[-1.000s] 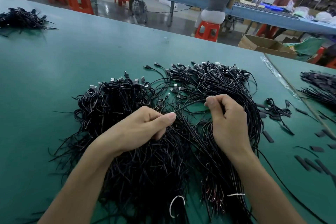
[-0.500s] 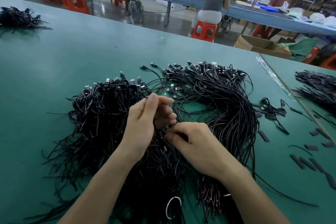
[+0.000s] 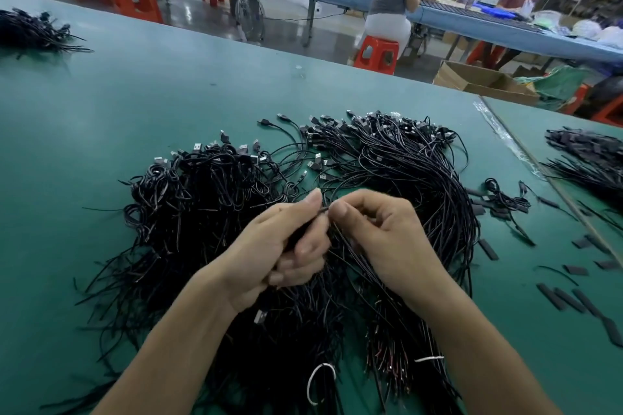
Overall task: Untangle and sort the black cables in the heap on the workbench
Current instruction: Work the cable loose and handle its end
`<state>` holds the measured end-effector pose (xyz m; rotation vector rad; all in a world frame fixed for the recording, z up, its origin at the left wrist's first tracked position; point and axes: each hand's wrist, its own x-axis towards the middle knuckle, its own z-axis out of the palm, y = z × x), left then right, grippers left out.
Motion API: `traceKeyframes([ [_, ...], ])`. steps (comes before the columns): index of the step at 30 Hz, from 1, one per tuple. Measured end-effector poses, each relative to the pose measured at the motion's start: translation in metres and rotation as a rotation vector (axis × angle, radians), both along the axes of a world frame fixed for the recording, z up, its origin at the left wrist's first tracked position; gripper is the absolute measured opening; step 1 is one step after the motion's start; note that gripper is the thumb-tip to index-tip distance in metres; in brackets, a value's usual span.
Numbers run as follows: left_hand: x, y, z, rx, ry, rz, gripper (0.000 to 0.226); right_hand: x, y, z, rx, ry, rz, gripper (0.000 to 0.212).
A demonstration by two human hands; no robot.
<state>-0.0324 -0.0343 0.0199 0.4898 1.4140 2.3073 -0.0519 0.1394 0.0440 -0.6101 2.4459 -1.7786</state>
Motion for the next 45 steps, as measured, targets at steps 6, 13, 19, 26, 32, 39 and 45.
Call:
traceKeyframes([
  [6, -0.008, 0.007, 0.002, 0.367, -0.063, 0.260, 0.042, 0.009, -0.008, -0.009, 0.327, 0.066, 0.089, 0.023],
  [13, -0.014, 0.012, -0.016, -0.404, 0.350, 0.712, 0.038, 0.012, -0.006, 0.007, 0.489, 0.203, 0.085, 0.022],
  [19, -0.003, 0.012, -0.005, -0.484, 0.106, 0.279, 0.069, 0.000, 0.001, 0.017, 0.165, 0.212, -0.039, 0.011],
  [26, -0.002, 0.006, 0.004, 0.265, -0.064, 0.035, 0.044, 0.001, -0.004, 0.001, 0.104, 0.070, -0.089, 0.027],
  [32, -0.009, 0.010, 0.000, 0.315, -0.002, 0.471, 0.042, 0.016, -0.014, -0.011, 0.468, 0.081, 0.134, 0.024],
  [39, -0.009, 0.011, -0.016, -0.567, 0.340, 0.587, 0.038, 0.015, -0.005, 0.000, 0.583, 0.160, 0.224, 0.017],
  [45, 0.001, 0.011, -0.005, -0.539, 0.088, 0.173, 0.062, 0.006, 0.010, 0.011, 0.313, 0.237, 0.078, 0.017],
])
